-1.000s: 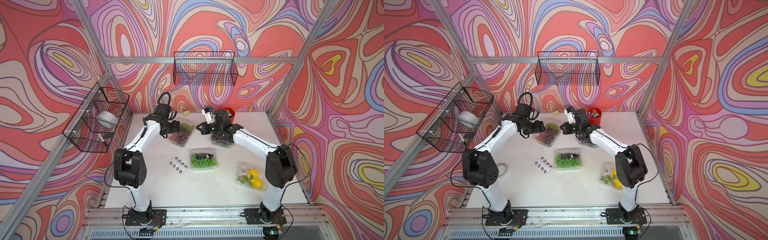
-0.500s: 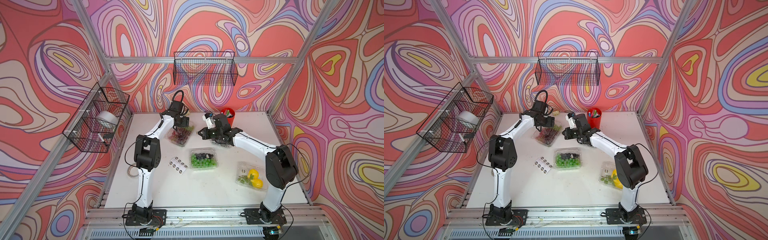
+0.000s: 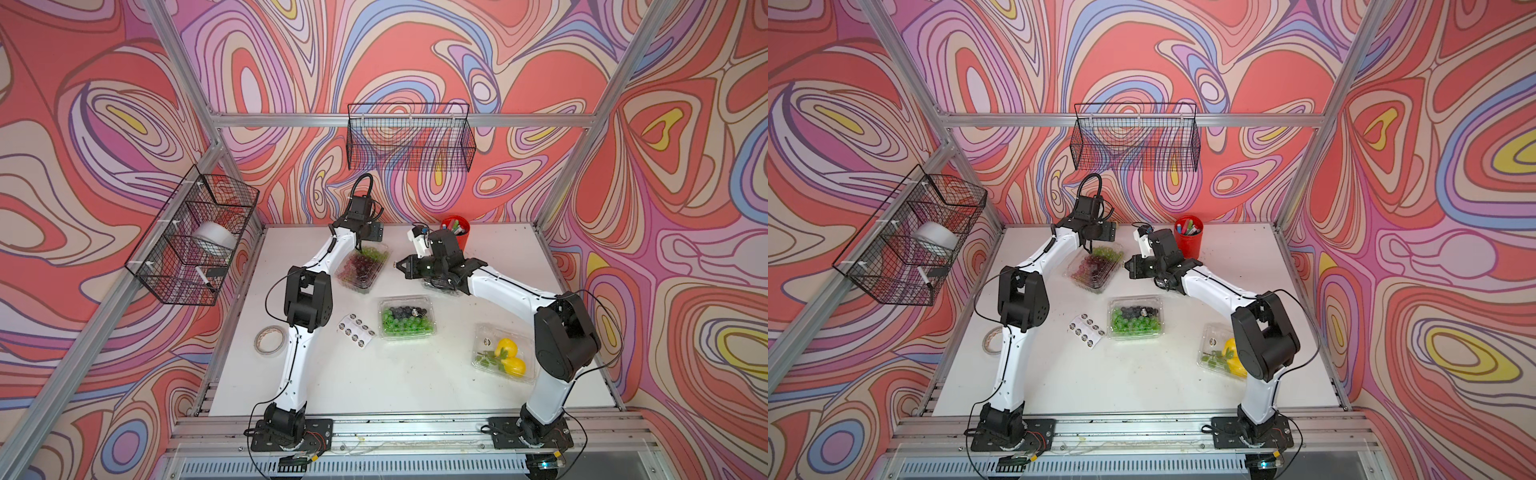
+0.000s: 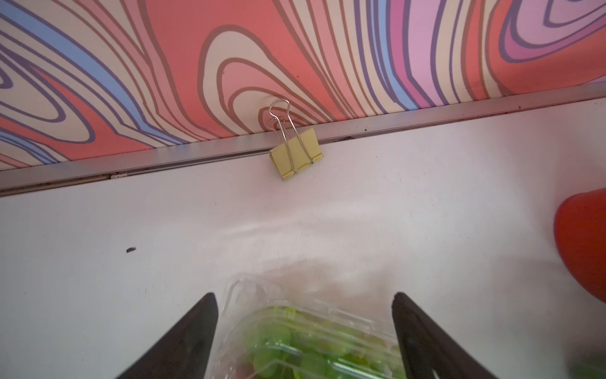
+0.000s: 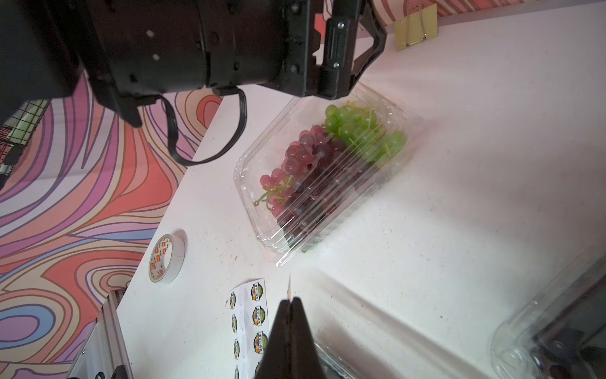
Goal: Label fruit boxes
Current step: Move the fruit box to the center of the board.
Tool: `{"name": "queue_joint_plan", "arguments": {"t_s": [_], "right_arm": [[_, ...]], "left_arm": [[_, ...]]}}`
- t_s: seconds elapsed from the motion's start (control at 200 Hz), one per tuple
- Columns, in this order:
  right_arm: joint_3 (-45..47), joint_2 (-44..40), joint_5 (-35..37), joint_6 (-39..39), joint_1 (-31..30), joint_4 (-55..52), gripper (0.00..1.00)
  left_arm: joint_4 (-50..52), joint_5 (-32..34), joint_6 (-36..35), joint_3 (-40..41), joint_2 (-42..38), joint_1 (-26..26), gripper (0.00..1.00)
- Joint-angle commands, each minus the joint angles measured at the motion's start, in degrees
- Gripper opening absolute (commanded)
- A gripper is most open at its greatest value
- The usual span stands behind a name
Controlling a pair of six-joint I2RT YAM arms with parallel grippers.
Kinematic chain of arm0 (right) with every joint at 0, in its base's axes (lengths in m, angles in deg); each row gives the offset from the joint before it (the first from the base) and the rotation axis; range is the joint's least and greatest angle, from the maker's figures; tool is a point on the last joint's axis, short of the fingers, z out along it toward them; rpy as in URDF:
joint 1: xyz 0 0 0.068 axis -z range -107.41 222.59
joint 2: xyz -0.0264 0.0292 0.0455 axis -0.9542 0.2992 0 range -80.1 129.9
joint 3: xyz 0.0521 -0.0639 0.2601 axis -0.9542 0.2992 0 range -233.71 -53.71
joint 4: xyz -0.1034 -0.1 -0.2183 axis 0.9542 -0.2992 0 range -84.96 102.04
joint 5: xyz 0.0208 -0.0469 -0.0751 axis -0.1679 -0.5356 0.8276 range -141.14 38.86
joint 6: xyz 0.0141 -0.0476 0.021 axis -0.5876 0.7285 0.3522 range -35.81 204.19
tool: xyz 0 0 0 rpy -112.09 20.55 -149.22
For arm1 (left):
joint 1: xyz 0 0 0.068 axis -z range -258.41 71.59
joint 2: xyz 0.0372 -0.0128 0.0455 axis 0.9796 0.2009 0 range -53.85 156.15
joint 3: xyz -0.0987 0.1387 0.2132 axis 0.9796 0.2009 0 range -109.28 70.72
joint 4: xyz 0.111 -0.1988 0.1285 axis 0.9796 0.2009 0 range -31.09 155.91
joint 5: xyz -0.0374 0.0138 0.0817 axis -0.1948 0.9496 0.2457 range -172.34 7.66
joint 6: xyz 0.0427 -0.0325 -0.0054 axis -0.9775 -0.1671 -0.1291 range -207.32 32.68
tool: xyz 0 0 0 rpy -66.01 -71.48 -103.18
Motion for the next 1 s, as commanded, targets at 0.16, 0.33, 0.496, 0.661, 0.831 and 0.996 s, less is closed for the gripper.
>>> {"name": "queue_joint_plan", "arguments": {"t_s": [0.16, 0.33, 0.496, 0.661, 0.831, 0.996], "right_arm": [[0.8, -4.6, 0.86, -0.34, -0.11, -0.66, 0.0], [0.45, -4.52, 0.53, -0.26, -0.11, -0.89, 0.0], [0.25, -4.82, 0.16, -0.31, -0.11, -1.32, 0.0], [-0.02, -4.98, -0.52, -0.86, -0.04, -1.53, 0.0], [-1.44, -3.76, -1.82, -2.32, -0.21, -2.42, 0.0], [-7.5, 1.35, -2.3, -2.82, -1.93, -8.15, 0.0]], "left_arm": [[6.79, -1.41, -1.62, -4.13, 3.56, 0.59, 0.83], [9.06, -2.19, -2.43, -1.86, 2.35, 0.58, 0.82], [9.3, -2.94, -3.18, 3.9, -0.38, 0.57, 0.82], [10.04, -4.46, -3.19, 9.4, -4.04, 0.58, 0.82], [9.84, -4.78, -2.52, 16.13, -9.81, 0.57, 0.82], [11.28, -3.48, -2.03, 18.66, -16.16, 0.45, 0.84]]}}
